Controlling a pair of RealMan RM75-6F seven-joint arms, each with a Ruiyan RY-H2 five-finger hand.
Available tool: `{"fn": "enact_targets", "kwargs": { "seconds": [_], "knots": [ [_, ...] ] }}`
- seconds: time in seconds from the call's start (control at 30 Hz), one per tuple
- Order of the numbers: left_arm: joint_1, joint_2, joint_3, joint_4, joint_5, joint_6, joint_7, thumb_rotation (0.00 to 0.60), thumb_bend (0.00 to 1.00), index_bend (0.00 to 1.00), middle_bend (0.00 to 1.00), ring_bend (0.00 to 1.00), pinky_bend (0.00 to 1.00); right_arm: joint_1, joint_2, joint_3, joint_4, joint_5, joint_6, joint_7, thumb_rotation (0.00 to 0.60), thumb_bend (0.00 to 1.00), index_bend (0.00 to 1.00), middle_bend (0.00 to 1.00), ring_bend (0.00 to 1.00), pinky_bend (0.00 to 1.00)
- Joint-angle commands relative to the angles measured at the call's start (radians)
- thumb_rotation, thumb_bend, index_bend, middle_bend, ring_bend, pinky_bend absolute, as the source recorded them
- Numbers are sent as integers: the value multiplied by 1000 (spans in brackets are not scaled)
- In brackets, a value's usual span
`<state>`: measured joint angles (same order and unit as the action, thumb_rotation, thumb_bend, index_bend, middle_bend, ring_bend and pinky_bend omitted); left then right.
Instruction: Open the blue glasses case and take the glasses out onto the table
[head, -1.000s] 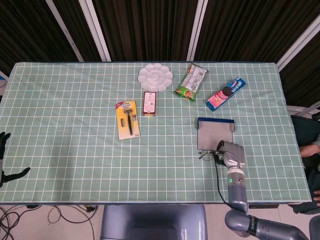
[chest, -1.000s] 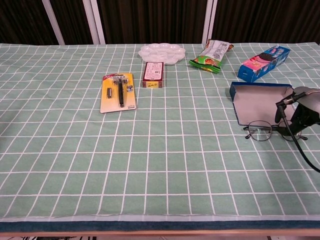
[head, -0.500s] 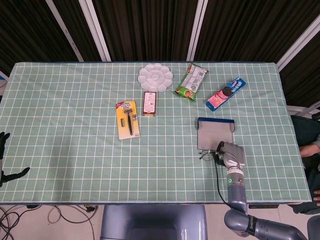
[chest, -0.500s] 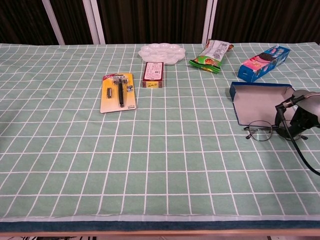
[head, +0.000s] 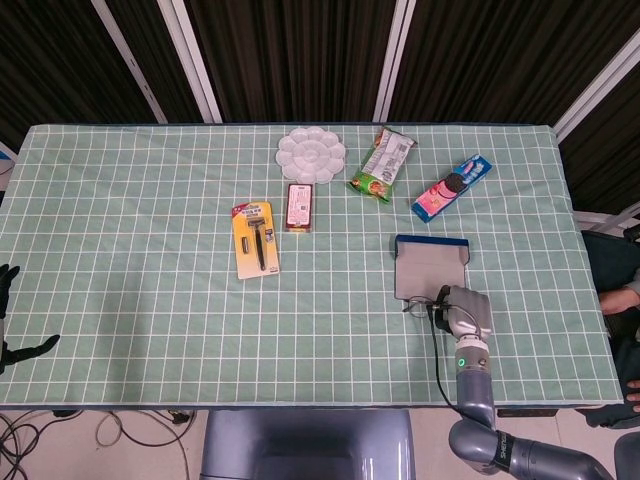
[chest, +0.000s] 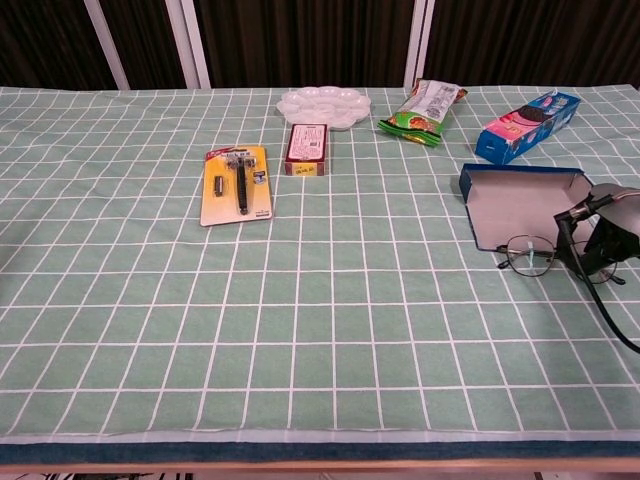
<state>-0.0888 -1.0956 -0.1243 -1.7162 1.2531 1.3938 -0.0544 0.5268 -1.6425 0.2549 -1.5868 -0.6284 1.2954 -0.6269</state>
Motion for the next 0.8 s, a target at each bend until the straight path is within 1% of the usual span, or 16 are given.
{"fn": "enact_targets", "kwargs": {
  "seconds": [0.03, 0.53, 0.7, 0.8],
  "knots": [
    [0, 0, 0, -1, 0, 0, -1, 600, 38, 0, 0, 0, 0, 0, 1, 1, -3, -3, 2, -1, 600, 617, 597, 1000, 1000, 1000],
    [0, 4, -2, -3, 3, -1, -15, 600, 38, 0, 0, 0, 0, 24, 14, 24, -77, -37, 34, -33, 600, 617, 606, 1000, 1000, 1000],
    [0, 6, -1, -4, 9, -3, -22, 600, 39, 0, 0, 0, 0, 48, -5, 45, -104, -25, 47, -61, 600, 617, 606, 1000, 1000, 1000],
    [-2, 10, 1, -6, 9, -10, -26, 600, 38, 0, 0, 0, 0, 74, -32, 55, -113, -20, 57, -90, 600, 617, 606, 1000, 1000, 1000]
  ]
}}
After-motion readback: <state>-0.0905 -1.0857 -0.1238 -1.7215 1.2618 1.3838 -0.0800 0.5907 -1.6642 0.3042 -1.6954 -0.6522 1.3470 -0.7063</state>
